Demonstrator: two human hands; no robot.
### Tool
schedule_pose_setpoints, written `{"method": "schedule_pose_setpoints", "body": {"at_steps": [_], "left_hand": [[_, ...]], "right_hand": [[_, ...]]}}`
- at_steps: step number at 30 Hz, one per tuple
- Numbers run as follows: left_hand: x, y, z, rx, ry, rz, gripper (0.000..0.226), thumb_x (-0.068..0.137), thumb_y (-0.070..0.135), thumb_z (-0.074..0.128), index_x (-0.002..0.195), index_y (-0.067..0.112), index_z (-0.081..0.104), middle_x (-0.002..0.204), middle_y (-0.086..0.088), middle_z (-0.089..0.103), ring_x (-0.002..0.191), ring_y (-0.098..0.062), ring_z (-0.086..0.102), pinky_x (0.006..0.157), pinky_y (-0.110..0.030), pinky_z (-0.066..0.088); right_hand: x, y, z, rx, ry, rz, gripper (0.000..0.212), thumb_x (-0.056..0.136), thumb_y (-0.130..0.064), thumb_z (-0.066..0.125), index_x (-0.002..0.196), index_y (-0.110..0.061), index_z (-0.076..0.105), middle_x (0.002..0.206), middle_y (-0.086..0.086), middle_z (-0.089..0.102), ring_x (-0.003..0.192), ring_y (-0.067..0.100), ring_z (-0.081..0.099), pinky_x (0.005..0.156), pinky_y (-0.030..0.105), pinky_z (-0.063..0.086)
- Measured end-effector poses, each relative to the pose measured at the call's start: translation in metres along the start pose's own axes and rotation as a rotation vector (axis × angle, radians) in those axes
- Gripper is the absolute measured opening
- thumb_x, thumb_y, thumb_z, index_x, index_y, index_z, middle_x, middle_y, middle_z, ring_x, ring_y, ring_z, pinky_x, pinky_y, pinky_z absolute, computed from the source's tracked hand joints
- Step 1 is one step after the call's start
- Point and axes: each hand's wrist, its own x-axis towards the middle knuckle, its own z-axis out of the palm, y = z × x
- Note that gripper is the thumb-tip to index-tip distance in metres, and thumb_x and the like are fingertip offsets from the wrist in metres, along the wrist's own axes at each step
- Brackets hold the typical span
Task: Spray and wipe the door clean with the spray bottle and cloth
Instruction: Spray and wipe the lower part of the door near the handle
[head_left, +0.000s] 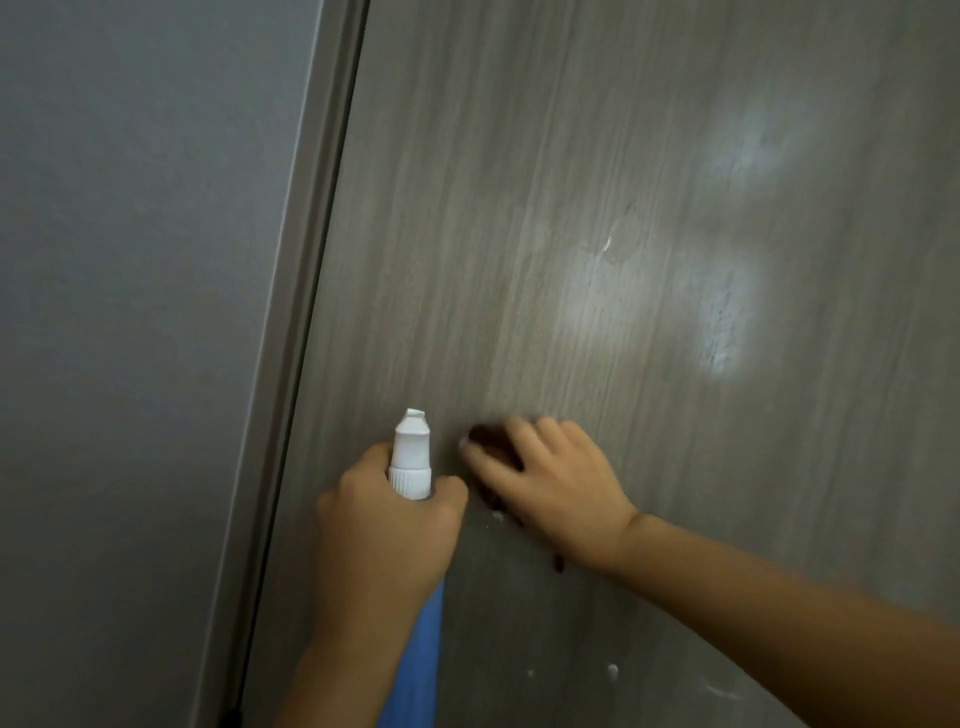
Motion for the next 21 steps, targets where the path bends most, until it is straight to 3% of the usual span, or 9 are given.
{"method": "schedule_pose_setpoints", "body": {"at_steps": [4,7,11,17,21], "left_hand": [[-0.001,-0.006,0.008,-0.034,-0.046,-0.047,0.034,0.07,0.025,0.079,0.059,0.018,0.048,0.052,0.013,0.058,0.047,-0.008,0.055,0.046,-0.025,0.033],[0.0,-0.013,0.01,-0.071,-0.113,-0.06,0.031,0.068,0.028,0.075,0.059,0.016,0.047,0.048,0.007,0.054,0.041,-0.011,0.049,0.047,-0.027,0.036],[0.0,-0.029,0.004,-0.161,-0.291,-0.052,0.023,0.061,0.03,0.067,0.061,0.014,0.051,0.05,0.0,0.054,0.045,-0.008,0.048,0.046,-0.029,0.038],[-0.008,-0.05,-0.009,-0.148,-0.449,-0.027,0.015,0.072,0.014,0.081,0.076,0.011,0.067,0.07,-0.009,0.07,0.063,-0.026,0.066,0.056,-0.033,0.049],[-0.009,-0.057,-0.016,-0.163,-0.466,-0.036,0.014,0.076,0.002,0.081,0.077,0.005,0.067,0.065,-0.007,0.068,0.053,-0.008,0.061,0.05,-0.019,0.045]], "right_hand": [[0.058,0.04,-0.018,0.028,0.122,0.377,0.054,0.083,-0.02,0.073,0.136,-0.016,0.062,0.112,0.021,0.057,0.083,0.04,0.054,0.068,0.045,0.049],[0.081,0.046,-0.019,0.034,0.142,0.496,0.05,0.086,-0.019,0.067,0.136,-0.016,0.061,0.111,0.019,0.056,0.084,0.037,0.05,0.068,0.045,0.047],[0.06,0.022,-0.008,0.024,0.087,0.379,0.048,0.089,-0.021,0.063,0.137,-0.018,0.061,0.113,0.019,0.058,0.081,0.035,0.049,0.067,0.044,0.044],[-0.02,-0.033,0.012,0.021,0.016,0.09,0.041,0.088,-0.021,0.072,0.128,-0.024,0.068,0.11,0.017,0.067,0.073,0.03,0.052,0.062,0.038,0.039],[-0.06,-0.034,0.006,0.04,-0.082,0.016,0.047,0.09,-0.022,0.071,0.135,-0.024,0.058,0.112,0.016,0.065,0.075,0.03,0.056,0.063,0.039,0.046]]}}
